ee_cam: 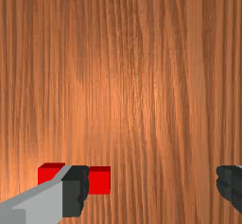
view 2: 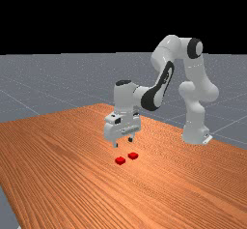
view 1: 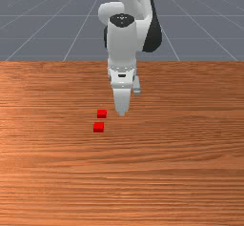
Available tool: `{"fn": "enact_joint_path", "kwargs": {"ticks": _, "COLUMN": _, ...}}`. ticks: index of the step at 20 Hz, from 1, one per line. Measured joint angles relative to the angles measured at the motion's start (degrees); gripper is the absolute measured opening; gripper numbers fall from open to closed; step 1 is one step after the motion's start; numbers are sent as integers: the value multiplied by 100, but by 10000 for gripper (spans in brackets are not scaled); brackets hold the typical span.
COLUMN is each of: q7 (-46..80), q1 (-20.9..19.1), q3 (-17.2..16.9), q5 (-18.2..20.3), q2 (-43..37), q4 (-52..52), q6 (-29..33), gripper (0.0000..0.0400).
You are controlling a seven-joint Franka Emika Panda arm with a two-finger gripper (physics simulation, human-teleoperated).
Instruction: Stack all the cube
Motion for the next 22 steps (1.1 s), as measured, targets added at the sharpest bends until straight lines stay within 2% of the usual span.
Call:
{"fn": "enact_joint_path", "kwargs": {"ticks": 1, "q7": 0, "q1": 0, "q3": 0, "q5": 0, "q2": 0, "q4": 0, "q6": 0, "gripper": 243}}
{"fn": "enact_joint_path", "kwargs": {"ticks": 2, "q7": 0, "q1": 0, "q3": 0, "q5": 0, "q2": 0, "q4": 0, "q6": 0, "gripper": 148}}
{"fn": "enact_joint_path", "kwargs": {"ticks": 3, "q7": 0, "q1": 0, "q3": 0, "q5": 0, "q2": 0, "q4": 0, "q6": 0, "gripper": 90}}
{"fn": "enact_joint_path", "kwargs": {"ticks": 5, "q7": 0, "q1": 0, "q3": 0, "q5": 0, "q2": 0, "q4": 0, "q6": 0, "gripper": 33}}
{"fn": "enact_joint_path", "kwargs": {"ticks": 6, "q7": 0, "q1": 0, "q3": 0, "q5": 0, "q2": 56, "q4": 76, "q6": -91, "gripper": 177}}
{"fn": "enact_joint_path", "kwargs": {"ticks": 7, "q7": 0, "q1": 0, "q3": 0, "q5": 0, "q2": 81, "q4": 62, "q6": -43, "gripper": 265}}
{"fn": "enact_joint_path", "kwargs": {"ticks": 8, "q7": 0, "q1": 0, "q3": 0, "q5": 0, "q2": 95, "q4": 39, "q6": 8, "gripper": 318}}
{"fn": "enact_joint_path", "kwargs": {"ticks": 9, "q7": 89, "q1": 46, "q3": -43, "q5": -98, "q2": 104, "q4": 0, "q6": 105, "gripper": 350}}
{"fn": "enact_joint_path", "kwargs": {"ticks": 11, "q7": 14, "q1": 9, "q3": -6, "q5": -16, "q2": 220, "q4": 100, "q6": -1, "gripper": 382}}
{"fn": "enact_joint_path", "kwargs": {"ticks": 13, "q7": 14, "q1": 9, "q3": -6, "q5": -16, "q2": 324, "q4": 157, "q6": -25, "gripper": 393}}
{"fn": "enact_joint_path", "kwargs": {"ticks": 17, "q7": 14, "q1": 9, "q3": -5, "q5": -16, "q2": 564, "q4": 223, "q6": 66, "gripper": 399}}
{"fn": "enact_joint_path", "kwargs": {"ticks": 18, "q7": -236, "q1": -50, "q3": 28, "q5": -36, "q2": 508, "q4": 48, "q6": 353, "gripper": 400}}
{"fn": "enact_joint_path", "kwargs": {"ticks": 22, "q7": -501, "q1": -235, "q3": -13, "q5": -15, "q2": 521, "q4": 66, "q6": 346, "gripper": 400}}
